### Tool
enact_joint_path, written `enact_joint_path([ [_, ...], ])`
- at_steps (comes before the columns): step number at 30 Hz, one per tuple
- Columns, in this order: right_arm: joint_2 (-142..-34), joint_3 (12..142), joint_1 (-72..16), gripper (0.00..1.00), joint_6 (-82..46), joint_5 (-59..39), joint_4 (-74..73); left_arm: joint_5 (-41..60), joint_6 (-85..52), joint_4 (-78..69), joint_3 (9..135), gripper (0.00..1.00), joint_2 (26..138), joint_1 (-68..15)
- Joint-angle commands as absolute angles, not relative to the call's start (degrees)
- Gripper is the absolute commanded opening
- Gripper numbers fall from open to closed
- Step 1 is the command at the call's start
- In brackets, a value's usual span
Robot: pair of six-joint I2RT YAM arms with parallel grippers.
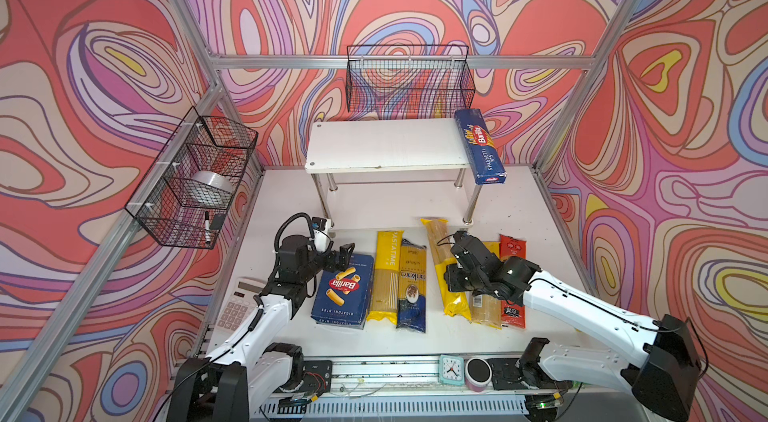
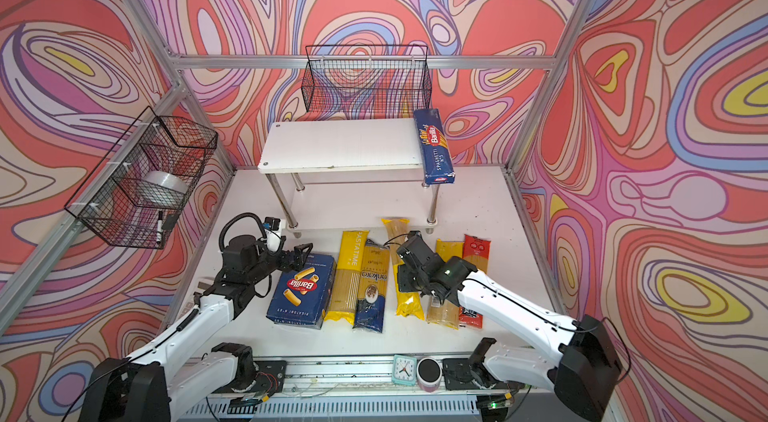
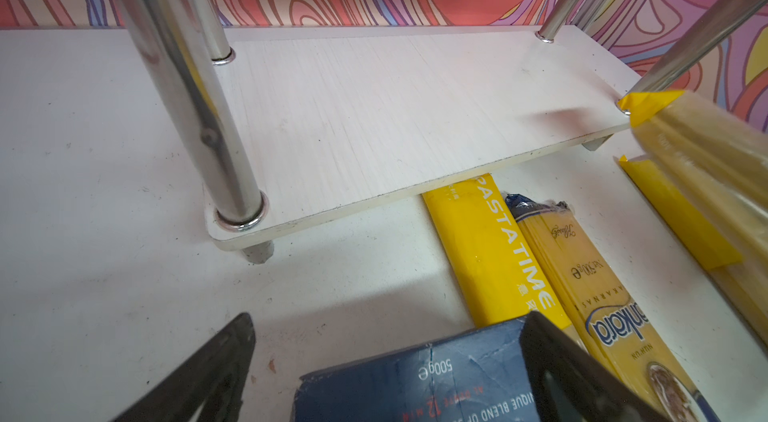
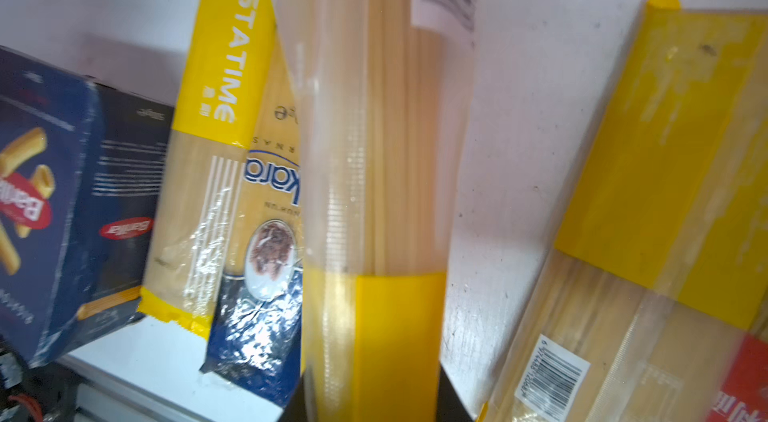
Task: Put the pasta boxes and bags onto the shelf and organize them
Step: 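Lift the yellow spaghetti bag upright and carry it toward the shelf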
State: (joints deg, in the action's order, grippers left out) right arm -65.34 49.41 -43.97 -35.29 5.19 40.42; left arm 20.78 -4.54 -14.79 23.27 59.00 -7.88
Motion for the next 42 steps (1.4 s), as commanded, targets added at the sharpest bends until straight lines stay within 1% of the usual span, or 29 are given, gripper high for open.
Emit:
enact_joint_path([
  [1,-62.8,55.1,-44.2,0.02,-33.1,5.3,40.2,21.4,-4.3,-15.0,24.3,1.00,58.5,-8.0],
  [8,-62.1,58.2,-44.5,0.03,-30.5,4.1,41.6,21.7,-4.1,-14.9,24.4,1.00,58.7,-8.0],
  [15,-64.9,67.0,-44.4,0.03,-20.2,1.0,46.3,22.5,-3.9,-14.6,24.9,1.00,59.4,-8.0],
  [22,-66.3,70.2,-44.5,0.02,-14.8,-0.1,46.3,22.7,-3.8,-14.4,25.2,1.00,59.8,-8.1],
  [25,-67.2,71.8,-44.4,0.01,-14.0,-0.9,46.7,26.5,-3.4,-13.9,25.8,1.00,60.7,-8.1],
  [30,-66.5,72.9,-44.5,0.01,-13.0,-3.4,44.6,32.0,-7.3,-18.4,26.2,1.00,63.6,-8.2],
  [33,-66.4,74.0,-44.5,0.01,-12.1,-3.7,45.0,34.9,-10.1,-24.1,25.3,1.00,65.3,-8.6],
  [38,-66.4,76.0,-44.8,0.01,-11.2,-4.5,46.4,34.2,-7.9,-26.1,24.1,1.00,66.8,-10.8],
  [42,-65.8,77.3,-45.0,0.01,-11.0,-5.0,46.0,34.8,-8.4,-31.7,21.9,1.00,68.8,-11.1],
])
